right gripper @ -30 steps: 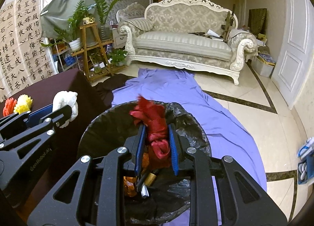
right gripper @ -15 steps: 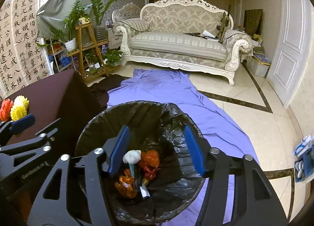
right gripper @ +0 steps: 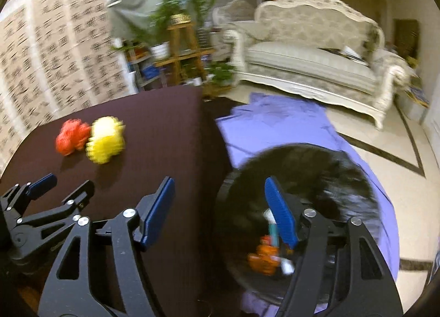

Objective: Collect trash
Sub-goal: 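Move both open tools back over the mesh nets on the table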

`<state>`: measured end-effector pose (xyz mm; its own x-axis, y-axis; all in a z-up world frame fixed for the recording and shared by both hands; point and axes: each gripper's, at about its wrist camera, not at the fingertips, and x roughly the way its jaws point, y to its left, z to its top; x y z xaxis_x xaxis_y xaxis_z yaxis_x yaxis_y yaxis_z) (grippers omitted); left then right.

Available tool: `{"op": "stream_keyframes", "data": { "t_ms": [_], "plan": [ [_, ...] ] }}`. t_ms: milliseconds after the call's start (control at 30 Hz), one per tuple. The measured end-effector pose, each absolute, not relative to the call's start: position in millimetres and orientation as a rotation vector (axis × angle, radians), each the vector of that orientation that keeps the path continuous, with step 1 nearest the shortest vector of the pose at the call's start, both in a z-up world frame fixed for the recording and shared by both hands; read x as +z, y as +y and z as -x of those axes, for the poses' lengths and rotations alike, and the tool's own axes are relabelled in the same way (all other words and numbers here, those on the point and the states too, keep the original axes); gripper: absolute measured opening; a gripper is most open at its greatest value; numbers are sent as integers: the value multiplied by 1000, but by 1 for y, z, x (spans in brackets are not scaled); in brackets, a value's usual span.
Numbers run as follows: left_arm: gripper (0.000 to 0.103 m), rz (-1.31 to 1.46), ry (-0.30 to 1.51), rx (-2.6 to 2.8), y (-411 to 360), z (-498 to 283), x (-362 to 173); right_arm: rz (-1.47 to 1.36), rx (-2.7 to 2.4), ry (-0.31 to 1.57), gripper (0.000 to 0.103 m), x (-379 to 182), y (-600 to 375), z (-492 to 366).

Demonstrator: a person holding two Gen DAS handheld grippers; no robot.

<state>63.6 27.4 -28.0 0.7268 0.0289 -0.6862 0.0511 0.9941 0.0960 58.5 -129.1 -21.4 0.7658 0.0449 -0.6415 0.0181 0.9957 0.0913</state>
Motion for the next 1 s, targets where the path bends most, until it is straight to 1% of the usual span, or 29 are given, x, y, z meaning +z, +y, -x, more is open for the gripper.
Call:
{"op": "stream_keyframes", "data": {
  "t_ms": [100, 300, 433, 667, 833, 1000],
  "plan": [
    [79, -77, 764, 53, 58, -72, -28, -67, 79, 719, 70, -23, -96, -74],
    [80, -63, 777, 116, 92, -98, -29, -34, 147, 772, 70, -29, -54, -106],
    [81, -36, 793, 108, 104, -113, -31, 0, 155, 787, 70, -30, -34, -126],
    [81, -88, 751, 110, 111, -130, -26, 44, 170, 801, 71, -30, -15, -154],
    [82, -119, 730, 102, 117, -131, -24, 59, 174, 804, 71, -26, -8, -151],
    [82, -69, 745, 98, 135, -126, -25, 36, 183, 802, 72, -25, -5, -145]
  ]
}}
